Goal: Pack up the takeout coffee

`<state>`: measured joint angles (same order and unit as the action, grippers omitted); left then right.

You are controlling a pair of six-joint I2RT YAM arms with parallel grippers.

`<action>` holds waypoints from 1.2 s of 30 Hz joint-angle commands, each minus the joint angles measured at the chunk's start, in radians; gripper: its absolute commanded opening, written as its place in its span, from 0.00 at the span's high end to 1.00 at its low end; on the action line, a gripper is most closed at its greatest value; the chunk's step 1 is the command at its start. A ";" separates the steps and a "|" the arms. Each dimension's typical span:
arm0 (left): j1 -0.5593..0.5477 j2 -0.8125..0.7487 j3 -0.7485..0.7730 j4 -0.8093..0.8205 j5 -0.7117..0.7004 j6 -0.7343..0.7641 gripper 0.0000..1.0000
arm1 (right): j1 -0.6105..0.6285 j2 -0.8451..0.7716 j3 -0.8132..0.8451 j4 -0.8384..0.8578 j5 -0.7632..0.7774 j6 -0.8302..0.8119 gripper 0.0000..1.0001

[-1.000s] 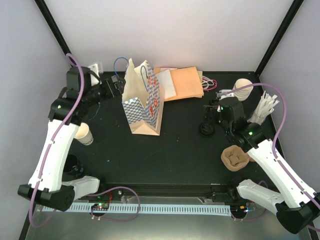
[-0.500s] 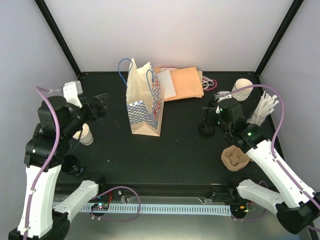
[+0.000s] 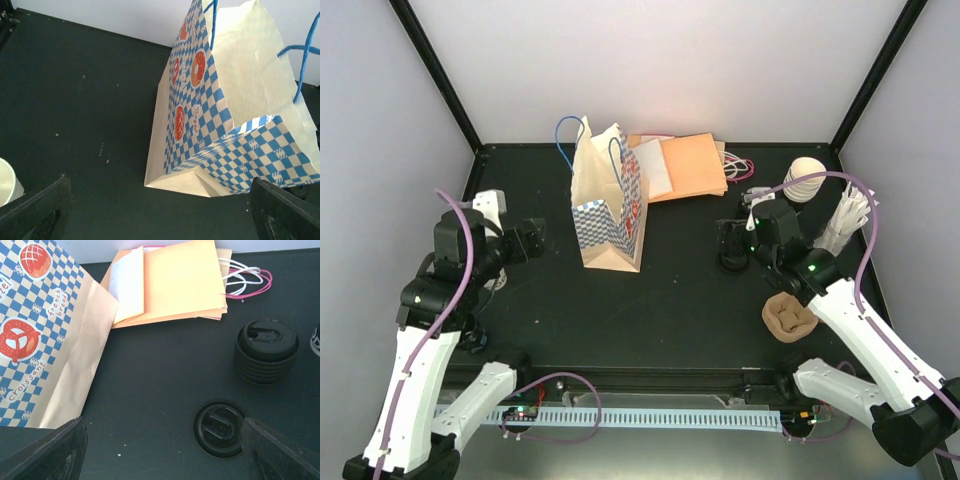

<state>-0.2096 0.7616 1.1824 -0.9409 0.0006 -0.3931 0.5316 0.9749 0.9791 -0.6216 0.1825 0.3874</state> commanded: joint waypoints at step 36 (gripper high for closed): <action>0.359 0.417 -0.143 0.065 -0.095 -0.083 0.30 | -0.006 0.089 -0.051 0.043 -0.079 -0.011 0.15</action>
<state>0.0967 1.1400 1.0164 -0.9180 -0.1440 -0.4507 0.5316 1.0790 0.9066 -0.5640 0.0772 0.4015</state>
